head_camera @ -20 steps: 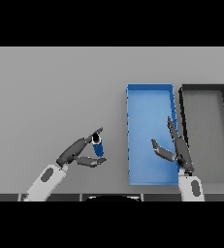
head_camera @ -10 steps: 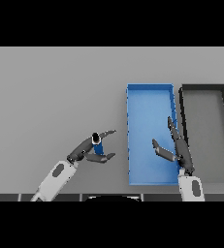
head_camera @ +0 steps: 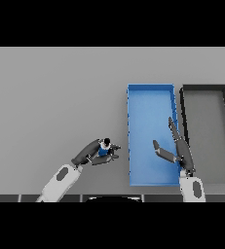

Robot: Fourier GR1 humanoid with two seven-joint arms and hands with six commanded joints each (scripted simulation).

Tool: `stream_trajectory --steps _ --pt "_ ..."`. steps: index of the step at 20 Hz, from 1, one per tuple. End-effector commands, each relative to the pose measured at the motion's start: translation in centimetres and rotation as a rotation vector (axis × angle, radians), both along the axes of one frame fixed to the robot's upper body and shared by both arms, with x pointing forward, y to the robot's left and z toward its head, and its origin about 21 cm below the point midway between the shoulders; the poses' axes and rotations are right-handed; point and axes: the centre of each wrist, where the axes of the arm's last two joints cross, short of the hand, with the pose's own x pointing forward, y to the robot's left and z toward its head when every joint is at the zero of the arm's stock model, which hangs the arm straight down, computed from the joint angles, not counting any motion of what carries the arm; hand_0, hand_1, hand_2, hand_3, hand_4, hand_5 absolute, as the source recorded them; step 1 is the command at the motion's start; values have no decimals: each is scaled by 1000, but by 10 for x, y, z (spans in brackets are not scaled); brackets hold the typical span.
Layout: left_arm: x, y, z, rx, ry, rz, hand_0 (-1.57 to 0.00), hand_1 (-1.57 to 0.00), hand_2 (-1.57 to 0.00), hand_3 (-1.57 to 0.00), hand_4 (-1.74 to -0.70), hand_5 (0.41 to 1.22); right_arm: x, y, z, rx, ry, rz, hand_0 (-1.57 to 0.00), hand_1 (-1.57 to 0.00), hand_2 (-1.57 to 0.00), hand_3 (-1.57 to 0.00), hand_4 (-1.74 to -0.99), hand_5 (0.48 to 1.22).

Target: Pick up the blue pipe and place it into the blue bin.

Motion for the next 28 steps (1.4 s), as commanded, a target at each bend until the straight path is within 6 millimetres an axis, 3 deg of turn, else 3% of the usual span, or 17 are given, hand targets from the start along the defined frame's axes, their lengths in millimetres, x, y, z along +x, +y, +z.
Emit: stream_trajectory --steps 1,7,12,15,17,22,25,28 --pt "0 -2 2 -8 -7 0 -1406 -1427 -1444 -1404 -1681 1168 0 4 1 -7 0 5 1 1 1 1 -1281 663" --pt "4 -26 39 -127 -120 -54 -1528 -1533 -1538 -1449 -1717 1207 4 4 -3 -21 10 -2 1 1 1 1 -1275 666" --pt "7 -36 71 -135 -149 -104 -1557 -1559 -1560 -1447 -1724 1216 4 0 -4 -39 3 -2 1 1 1 1 -1272 684" --pt "6 -37 80 -127 -152 -116 -1564 -1565 -1565 -1443 -1727 1219 2 -2 -5 -28 5 0 1 1 1 1 -1273 688" --pt "4 -38 77 -101 -124 -115 -1566 -1567 -1567 -1440 -1728 1219 -15 6 -14 0 -9 -48 1 1 1 1 -1271 688" --pt "5 -33 72 -92 -119 -107 -1569 -1570 -1570 -1443 -1730 1220 -83 41 -24 43 -24 -304 1 1 1 1 -1250 688" --pt "5 -37 78 -102 -134 -110 -1570 -1570 -1570 -1440 -1730 1220 -89 44 -15 43 -27 -355 1 1 1 1 -1213 684" --pt "4 -36 75 -87 -128 -117 -1571 -1571 -1571 -1441 -1731 1221 -90 37 6 193 -122 -227 1 1 1 1 -1231 620"
